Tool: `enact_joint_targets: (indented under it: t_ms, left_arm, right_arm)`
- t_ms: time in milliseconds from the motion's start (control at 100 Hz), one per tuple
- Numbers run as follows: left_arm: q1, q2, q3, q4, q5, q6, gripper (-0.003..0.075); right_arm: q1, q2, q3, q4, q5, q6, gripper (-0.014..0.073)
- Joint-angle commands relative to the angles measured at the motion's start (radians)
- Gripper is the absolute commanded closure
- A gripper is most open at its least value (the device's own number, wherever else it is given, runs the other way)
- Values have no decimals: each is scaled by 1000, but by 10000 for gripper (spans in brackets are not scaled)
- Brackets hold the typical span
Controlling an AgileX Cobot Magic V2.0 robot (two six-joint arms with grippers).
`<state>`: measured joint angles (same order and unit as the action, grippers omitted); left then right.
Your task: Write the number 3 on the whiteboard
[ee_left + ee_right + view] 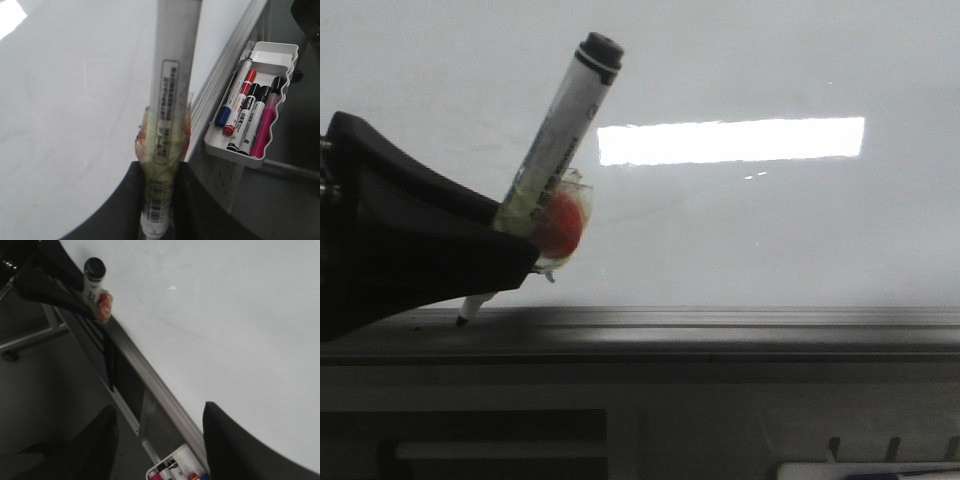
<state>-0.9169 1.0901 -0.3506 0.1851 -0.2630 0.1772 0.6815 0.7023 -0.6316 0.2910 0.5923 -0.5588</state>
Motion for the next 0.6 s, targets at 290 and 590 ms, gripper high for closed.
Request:
enact_joint_targets:
  t_ms: [290,590]
  left_arm:
    - [-6,37,-51,150,-65,8,741]
    - [-6,37,-51,189,-67,8,741]
  right_arm:
    - [236,270,-103,12,-258,-17,226]
    - [244,396,-184,12,-269,-17,226]
